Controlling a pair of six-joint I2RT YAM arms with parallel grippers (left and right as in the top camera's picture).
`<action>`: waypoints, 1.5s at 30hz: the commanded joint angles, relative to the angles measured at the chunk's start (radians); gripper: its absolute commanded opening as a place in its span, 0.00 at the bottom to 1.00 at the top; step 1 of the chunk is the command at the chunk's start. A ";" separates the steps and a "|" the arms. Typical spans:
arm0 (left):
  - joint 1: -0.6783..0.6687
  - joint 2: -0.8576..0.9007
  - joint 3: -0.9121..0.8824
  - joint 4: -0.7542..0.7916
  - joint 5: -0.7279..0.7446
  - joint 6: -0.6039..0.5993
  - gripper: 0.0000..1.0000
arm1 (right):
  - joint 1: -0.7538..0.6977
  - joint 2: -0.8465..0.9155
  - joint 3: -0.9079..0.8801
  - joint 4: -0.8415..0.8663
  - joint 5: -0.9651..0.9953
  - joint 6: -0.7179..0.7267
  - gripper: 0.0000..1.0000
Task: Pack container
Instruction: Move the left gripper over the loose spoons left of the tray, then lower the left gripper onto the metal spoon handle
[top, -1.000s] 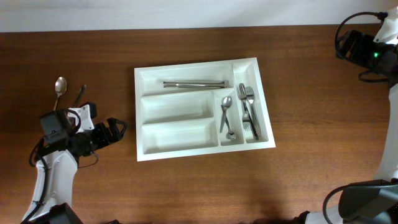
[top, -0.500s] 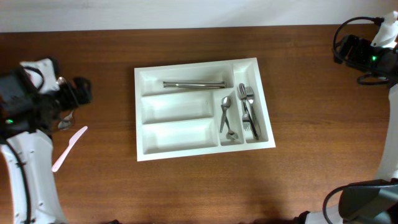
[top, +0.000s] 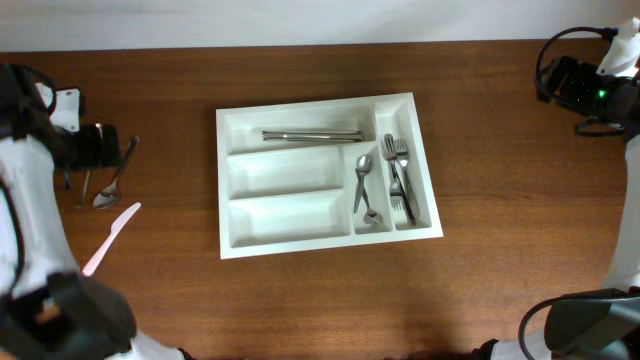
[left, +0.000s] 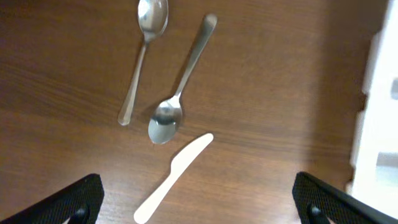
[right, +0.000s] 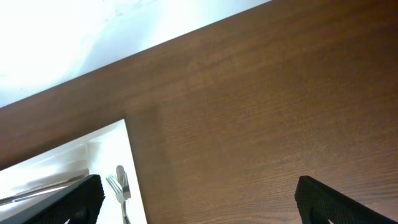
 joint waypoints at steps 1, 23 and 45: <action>0.014 0.103 0.116 -0.042 -0.022 0.053 0.99 | -0.003 -0.010 0.010 0.001 -0.013 0.010 0.99; 0.019 0.387 0.169 0.111 -0.128 0.347 0.76 | -0.003 -0.010 0.010 0.001 -0.013 0.010 0.99; 0.031 0.533 0.169 0.118 0.051 0.406 0.80 | -0.003 -0.010 0.010 0.001 -0.013 0.010 0.99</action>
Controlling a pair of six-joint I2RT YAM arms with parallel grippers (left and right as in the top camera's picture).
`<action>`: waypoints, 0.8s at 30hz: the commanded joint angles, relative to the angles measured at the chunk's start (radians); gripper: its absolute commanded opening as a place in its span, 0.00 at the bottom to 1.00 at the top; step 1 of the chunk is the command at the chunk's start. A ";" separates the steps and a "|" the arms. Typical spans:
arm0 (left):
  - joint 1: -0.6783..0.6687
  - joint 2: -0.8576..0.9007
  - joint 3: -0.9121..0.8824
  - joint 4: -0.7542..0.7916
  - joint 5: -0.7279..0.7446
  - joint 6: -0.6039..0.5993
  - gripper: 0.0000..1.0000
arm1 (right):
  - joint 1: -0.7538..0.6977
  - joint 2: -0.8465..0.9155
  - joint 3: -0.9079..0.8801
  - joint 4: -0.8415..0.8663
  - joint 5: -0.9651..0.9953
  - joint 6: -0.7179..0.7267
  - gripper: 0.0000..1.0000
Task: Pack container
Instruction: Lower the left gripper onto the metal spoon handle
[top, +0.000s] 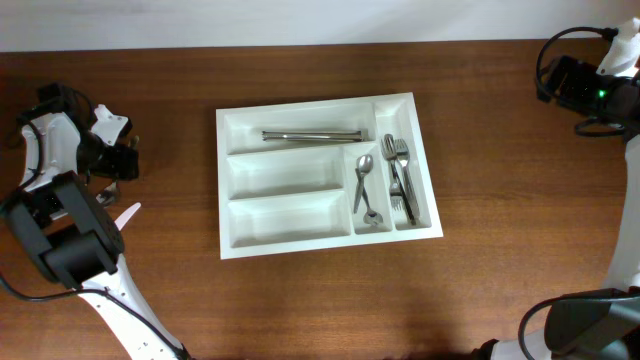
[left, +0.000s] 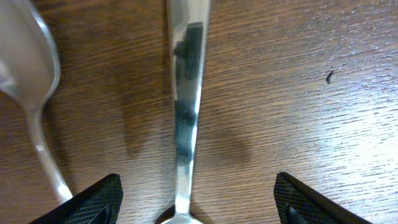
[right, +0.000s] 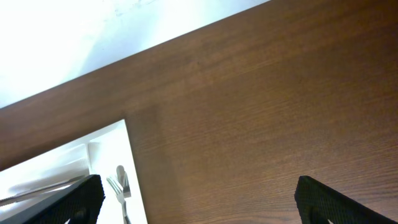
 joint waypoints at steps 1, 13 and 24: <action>0.019 0.008 0.020 -0.008 0.026 0.019 0.79 | -0.003 -0.010 0.010 0.001 -0.013 0.007 0.99; 0.027 0.009 0.016 -0.017 0.034 0.019 0.61 | -0.003 -0.010 0.010 0.001 -0.013 0.007 0.99; 0.027 0.010 -0.011 0.003 0.033 0.087 0.57 | -0.003 -0.010 0.010 0.001 -0.013 0.007 0.99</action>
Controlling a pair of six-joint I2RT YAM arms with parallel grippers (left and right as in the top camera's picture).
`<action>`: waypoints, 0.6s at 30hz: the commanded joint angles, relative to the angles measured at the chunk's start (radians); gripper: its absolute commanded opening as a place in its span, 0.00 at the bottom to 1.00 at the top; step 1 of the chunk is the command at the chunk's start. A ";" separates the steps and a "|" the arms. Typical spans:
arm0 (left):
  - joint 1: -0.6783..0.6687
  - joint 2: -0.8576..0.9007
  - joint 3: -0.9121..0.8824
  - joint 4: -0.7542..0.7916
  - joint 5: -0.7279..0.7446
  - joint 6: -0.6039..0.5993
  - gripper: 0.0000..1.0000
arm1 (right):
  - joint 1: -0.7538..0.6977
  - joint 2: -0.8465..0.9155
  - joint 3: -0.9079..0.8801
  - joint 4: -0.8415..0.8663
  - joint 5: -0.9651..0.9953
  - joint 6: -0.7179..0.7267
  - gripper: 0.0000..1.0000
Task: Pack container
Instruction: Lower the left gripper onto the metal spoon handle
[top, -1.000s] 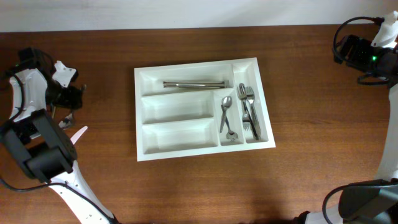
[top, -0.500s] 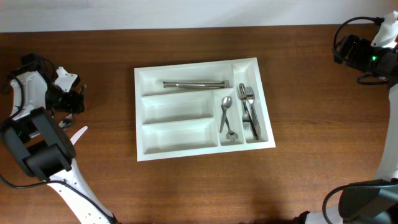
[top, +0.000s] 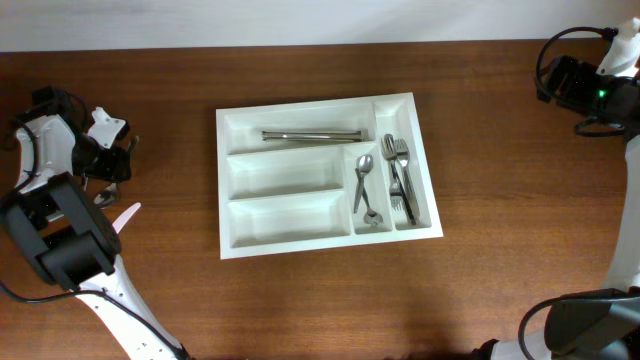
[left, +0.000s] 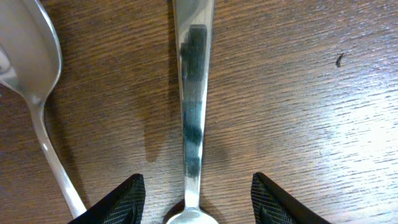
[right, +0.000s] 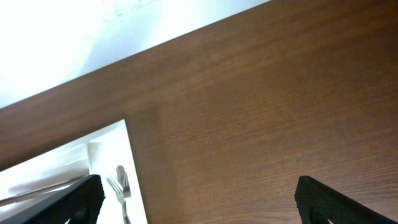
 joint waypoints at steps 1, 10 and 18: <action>0.006 0.010 -0.010 0.003 0.018 0.031 0.56 | -0.003 -0.010 0.010 0.001 -0.013 0.007 0.99; 0.006 0.047 -0.010 0.002 0.018 0.031 0.50 | -0.003 -0.010 0.010 0.001 -0.013 0.007 0.99; 0.006 0.094 -0.010 -0.005 0.018 0.030 0.45 | -0.003 -0.010 0.010 0.001 -0.013 0.007 0.99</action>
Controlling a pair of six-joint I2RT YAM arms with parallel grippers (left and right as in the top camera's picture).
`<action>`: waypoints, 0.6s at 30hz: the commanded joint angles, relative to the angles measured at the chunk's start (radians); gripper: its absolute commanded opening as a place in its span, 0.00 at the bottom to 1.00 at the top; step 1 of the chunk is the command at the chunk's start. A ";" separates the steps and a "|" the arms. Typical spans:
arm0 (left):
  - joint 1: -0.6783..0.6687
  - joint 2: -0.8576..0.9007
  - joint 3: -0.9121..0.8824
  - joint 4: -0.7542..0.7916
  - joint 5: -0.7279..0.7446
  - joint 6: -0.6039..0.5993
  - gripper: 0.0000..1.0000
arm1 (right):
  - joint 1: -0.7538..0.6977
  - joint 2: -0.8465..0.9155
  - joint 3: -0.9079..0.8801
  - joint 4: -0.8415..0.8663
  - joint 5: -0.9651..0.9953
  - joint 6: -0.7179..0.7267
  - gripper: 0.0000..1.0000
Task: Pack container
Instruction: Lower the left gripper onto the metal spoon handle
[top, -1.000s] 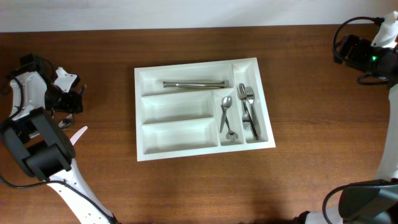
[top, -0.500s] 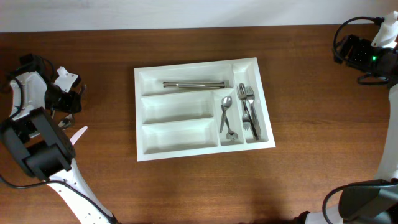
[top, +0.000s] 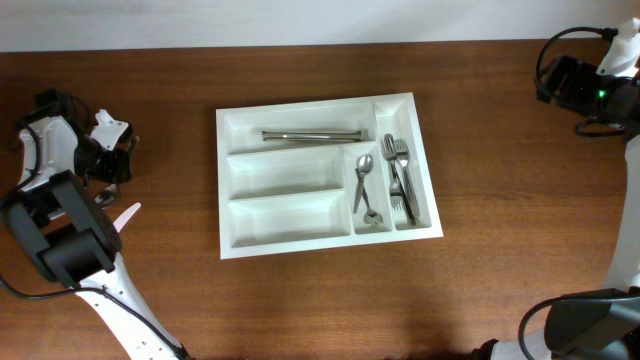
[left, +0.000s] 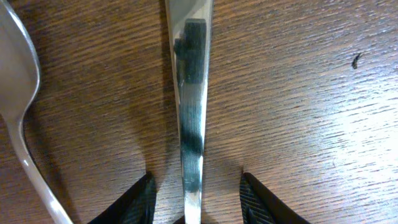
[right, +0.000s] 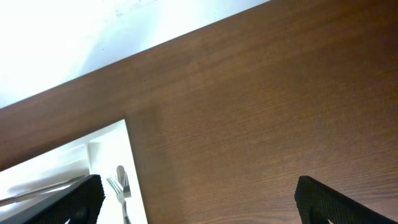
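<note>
My left gripper (left: 194, 208) is low on the table at its left end (top: 108, 160), open, its two fingertips (left: 135, 202) standing either side of a steel spoon's handle (left: 189, 93) with a small gap on each side. A second spoon (left: 18, 118) lies just left of it. The white cutlery tray (top: 300, 250) lies mid-table, holding knives (top: 313, 134), spoons (top: 364, 185) and forks (top: 400, 180). My right gripper (right: 202, 208) hangs open and empty over bare wood at the far right (top: 572, 85).
A white plastic knife (top: 127, 213) lies on the table in front of the left gripper, partly under the arm. The tray's two long middle compartments (top: 285, 172) hold nothing. The table's far edge and a white wall run along the top.
The left fingertips stand closer together around the spoon handle than before. The spoon lies where it was. The right arm has not moved.
First my left gripper hung wide open high above two spoons and the white knife. Then it was down at the table, straddling the right spoon's handle. Its fingers stood narrower at each later moment. The right arm stayed still throughout.
</note>
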 joint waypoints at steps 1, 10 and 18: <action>0.006 0.064 -0.013 -0.013 0.016 0.011 0.44 | -0.003 -0.010 0.010 0.001 -0.013 0.006 0.99; 0.006 0.063 -0.013 -0.018 0.016 0.012 0.36 | -0.003 -0.010 0.010 0.001 -0.013 0.006 0.99; 0.006 0.063 -0.013 -0.036 0.015 0.012 0.05 | -0.003 -0.010 0.010 0.001 -0.013 0.006 0.99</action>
